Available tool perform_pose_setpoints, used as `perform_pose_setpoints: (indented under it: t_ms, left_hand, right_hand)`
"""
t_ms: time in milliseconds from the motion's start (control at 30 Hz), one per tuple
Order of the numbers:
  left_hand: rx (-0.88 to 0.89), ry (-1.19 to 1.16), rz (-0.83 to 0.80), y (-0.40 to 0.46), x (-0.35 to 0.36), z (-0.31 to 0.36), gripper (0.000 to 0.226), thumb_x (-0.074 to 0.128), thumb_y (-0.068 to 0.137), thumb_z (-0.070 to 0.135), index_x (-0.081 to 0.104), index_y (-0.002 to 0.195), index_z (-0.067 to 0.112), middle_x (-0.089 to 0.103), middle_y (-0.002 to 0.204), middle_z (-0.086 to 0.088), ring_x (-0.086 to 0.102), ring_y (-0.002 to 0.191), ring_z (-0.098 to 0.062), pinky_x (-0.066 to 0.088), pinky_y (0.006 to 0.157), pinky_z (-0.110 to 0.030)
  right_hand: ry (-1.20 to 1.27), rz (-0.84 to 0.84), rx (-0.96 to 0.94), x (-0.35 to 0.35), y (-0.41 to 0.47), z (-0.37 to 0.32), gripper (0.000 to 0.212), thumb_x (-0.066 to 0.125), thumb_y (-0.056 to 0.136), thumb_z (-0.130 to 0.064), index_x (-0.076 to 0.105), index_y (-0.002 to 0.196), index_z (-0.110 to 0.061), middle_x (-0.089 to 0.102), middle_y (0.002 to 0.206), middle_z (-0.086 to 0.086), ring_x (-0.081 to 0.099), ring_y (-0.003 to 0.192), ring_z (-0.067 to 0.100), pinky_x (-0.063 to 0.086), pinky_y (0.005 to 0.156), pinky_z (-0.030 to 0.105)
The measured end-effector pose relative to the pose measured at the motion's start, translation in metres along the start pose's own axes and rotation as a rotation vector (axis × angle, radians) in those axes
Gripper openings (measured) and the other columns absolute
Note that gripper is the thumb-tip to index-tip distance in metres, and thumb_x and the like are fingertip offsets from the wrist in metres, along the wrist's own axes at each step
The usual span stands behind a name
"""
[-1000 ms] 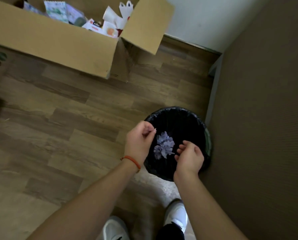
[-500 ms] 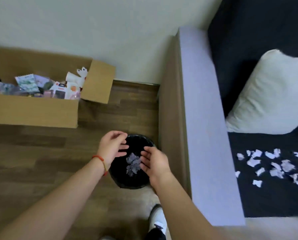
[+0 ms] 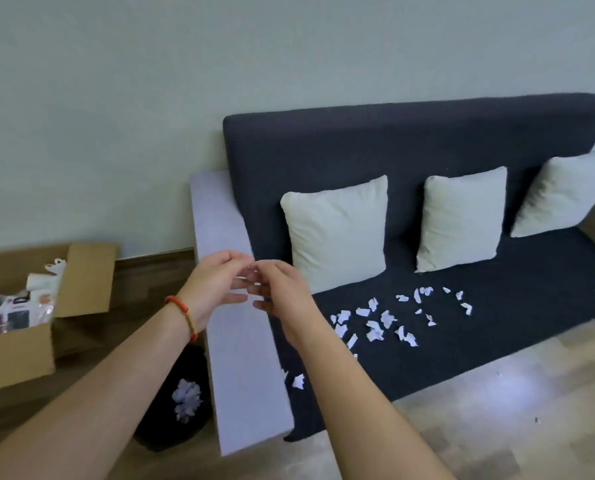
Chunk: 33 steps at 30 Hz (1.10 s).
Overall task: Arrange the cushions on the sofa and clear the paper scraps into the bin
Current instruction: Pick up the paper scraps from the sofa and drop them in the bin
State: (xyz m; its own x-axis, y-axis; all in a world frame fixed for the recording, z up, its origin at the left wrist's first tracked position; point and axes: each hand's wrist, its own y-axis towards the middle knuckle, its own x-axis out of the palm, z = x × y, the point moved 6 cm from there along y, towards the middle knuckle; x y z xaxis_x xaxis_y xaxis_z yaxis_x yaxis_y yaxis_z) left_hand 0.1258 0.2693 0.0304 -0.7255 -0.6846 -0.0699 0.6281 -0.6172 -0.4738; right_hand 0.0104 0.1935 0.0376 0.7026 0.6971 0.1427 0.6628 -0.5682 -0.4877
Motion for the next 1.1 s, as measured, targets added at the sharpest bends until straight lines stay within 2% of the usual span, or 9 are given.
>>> perform_pose_setpoints:
  t_ms: [100, 200, 300, 400, 500, 667, 833, 967, 1100]
  left_hand:
    - [0.007, -0.018, 0.039, -0.011, 0.092, 0.018, 0.017, 0.064, 0.102, 0.027, 0.073, 0.108, 0.014, 0.078, 0.104, -0.010, 0.077, 0.097, -0.023, 0.062, 0.079, -0.039]
    - [-0.005, -0.021, 0.040, -0.026, 0.192, 0.027, 0.016, 0.065, 0.102, 0.025, 0.073, 0.108, 0.013, 0.076, 0.104, -0.010, 0.075, 0.098, -0.024, 0.064, 0.082, -0.041]
    - [-0.047, -0.101, 0.037, -0.037, 0.284, 0.032, 0.016, 0.066, 0.102, 0.021, 0.072, 0.109, 0.008, 0.074, 0.101, -0.011, 0.076, 0.093, -0.025, 0.063, 0.076, -0.039]
    - [-0.061, -0.187, 0.062, -0.036, 0.360, 0.044, 0.014, 0.066, 0.101, 0.019, 0.071, 0.108, 0.007, 0.074, 0.100, -0.011, 0.077, 0.091, -0.027, 0.062, 0.074, -0.039]
    - [-0.050, -0.175, 0.018, -0.018, 0.423, 0.057, 0.012, 0.067, 0.100, 0.020, 0.072, 0.103, 0.009, 0.073, 0.098, -0.011, 0.077, 0.092, -0.027, 0.063, 0.074, -0.040]
    - [-0.083, -0.119, -0.081, 0.029, 0.493, 0.054, 0.021, 0.068, 0.099, 0.023, 0.071, 0.112, 0.007, 0.075, 0.104, -0.011, 0.077, 0.103, -0.028, 0.065, 0.078, -0.042]
    - [-0.159, -0.148, -0.104, 0.096, 0.540, 0.029, 0.022, 0.067, 0.102, 0.024, 0.070, 0.118, 0.009, 0.075, 0.113, -0.013, 0.076, 0.104, -0.026, 0.065, 0.078, -0.039]
    - [-0.219, -0.200, -0.090, 0.153, 0.563, -0.007, 0.022, 0.067, 0.101, 0.025, 0.071, 0.118, 0.011, 0.077, 0.112, -0.012, 0.078, 0.103, -0.025, 0.065, 0.078, -0.039]
    - [-0.282, -0.209, -0.071, 0.192, 0.574, -0.047, 0.020, 0.066, 0.102, 0.025, 0.070, 0.117, 0.013, 0.078, 0.110, -0.012, 0.078, 0.101, -0.024, 0.064, 0.079, -0.039]
  right_hand:
    - [0.010, 0.066, -0.020, -0.105, -0.019, -0.027, 0.023, 0.060, 0.098, -0.026, 0.073, 0.111, -0.013, 0.075, 0.095, 0.000, 0.069, 0.086, 0.013, 0.056, 0.081, 0.034]
    - [-0.007, 0.133, -0.044, -0.220, -0.037, -0.050, 0.023, 0.059, 0.099, -0.025, 0.073, 0.112, -0.014, 0.074, 0.099, 0.001, 0.068, 0.084, 0.013, 0.056, 0.077, 0.032]
    - [-0.022, 0.204, -0.044, -0.327, -0.051, -0.063, 0.021, 0.058, 0.099, -0.025, 0.074, 0.109, -0.016, 0.074, 0.099, 0.002, 0.067, 0.082, 0.012, 0.056, 0.075, 0.031]
    - [-0.018, 0.273, -0.018, -0.414, -0.056, -0.072, 0.021, 0.059, 0.098, -0.026, 0.074, 0.108, -0.017, 0.075, 0.096, 0.000, 0.067, 0.080, 0.011, 0.055, 0.073, 0.030]
    - [-0.022, 0.363, -0.009, -0.487, -0.047, -0.078, 0.021, 0.060, 0.097, -0.025, 0.075, 0.106, -0.014, 0.073, 0.092, -0.001, 0.063, 0.074, 0.011, 0.052, 0.068, 0.028]
    - [-0.066, 0.479, 0.037, -0.577, -0.014, -0.071, 0.021, 0.060, 0.098, -0.025, 0.072, 0.109, -0.012, 0.071, 0.093, 0.000, 0.058, 0.069, 0.012, 0.045, 0.061, 0.026]
    - [-0.152, 0.526, 0.105, -0.636, 0.044, -0.044, 0.017, 0.058, 0.101, -0.022, 0.070, 0.109, -0.013, 0.068, 0.094, 0.001, 0.059, 0.070, 0.013, 0.050, 0.064, 0.029]
    - [-0.280, 0.544, 0.175, -0.675, 0.102, -0.002, 0.024, 0.049, 0.100, -0.011, 0.066, 0.115, -0.018, 0.067, 0.091, 0.000, 0.060, 0.063, 0.010, 0.050, 0.055, 0.022]
    - [-0.456, 0.524, 0.251, -0.703, 0.147, 0.055, 0.025, 0.050, 0.100, -0.011, 0.062, 0.120, -0.020, 0.065, 0.083, -0.009, 0.058, 0.059, 0.008, 0.045, 0.052, 0.020]
